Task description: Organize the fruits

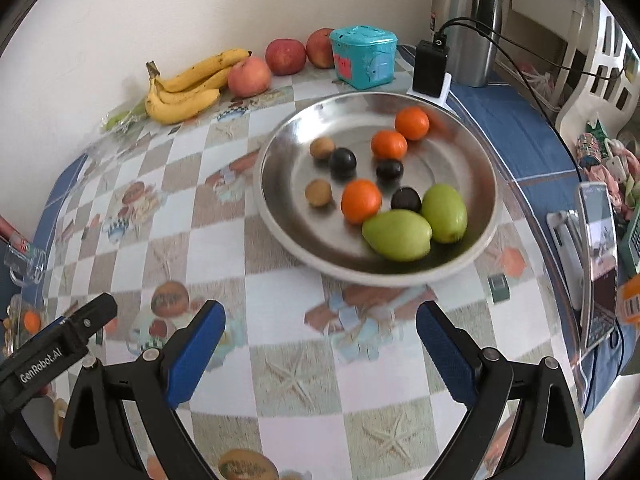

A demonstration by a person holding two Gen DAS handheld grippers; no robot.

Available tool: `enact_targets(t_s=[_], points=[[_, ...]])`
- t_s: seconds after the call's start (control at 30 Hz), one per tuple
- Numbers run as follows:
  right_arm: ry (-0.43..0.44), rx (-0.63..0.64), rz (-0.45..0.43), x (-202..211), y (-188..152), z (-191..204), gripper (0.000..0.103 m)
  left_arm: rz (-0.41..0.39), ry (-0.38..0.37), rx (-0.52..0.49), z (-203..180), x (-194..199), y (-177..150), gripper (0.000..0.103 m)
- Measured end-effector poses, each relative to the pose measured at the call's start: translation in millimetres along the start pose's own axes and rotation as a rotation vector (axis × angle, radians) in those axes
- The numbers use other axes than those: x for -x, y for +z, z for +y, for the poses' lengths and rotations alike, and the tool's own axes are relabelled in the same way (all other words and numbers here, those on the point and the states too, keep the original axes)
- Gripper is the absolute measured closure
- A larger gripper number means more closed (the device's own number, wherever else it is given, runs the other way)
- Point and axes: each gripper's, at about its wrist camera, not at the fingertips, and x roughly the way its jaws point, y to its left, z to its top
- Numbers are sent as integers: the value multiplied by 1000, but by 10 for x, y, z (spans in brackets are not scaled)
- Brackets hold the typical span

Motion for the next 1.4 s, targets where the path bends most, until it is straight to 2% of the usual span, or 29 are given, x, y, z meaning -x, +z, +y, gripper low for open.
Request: enact_targets(t_s=[0.47,0.73,1.4], points=[[1,3,-4,90,-270,4,6,44,-2,-19,75,29,-244,0],[-4,-6,-9,80,-264,-17,6,61,10,-55,4,-3,-251,0],[-20,-8,-8,22,-221,-16,6,82,-9,-37,43,-15,-183,0]])
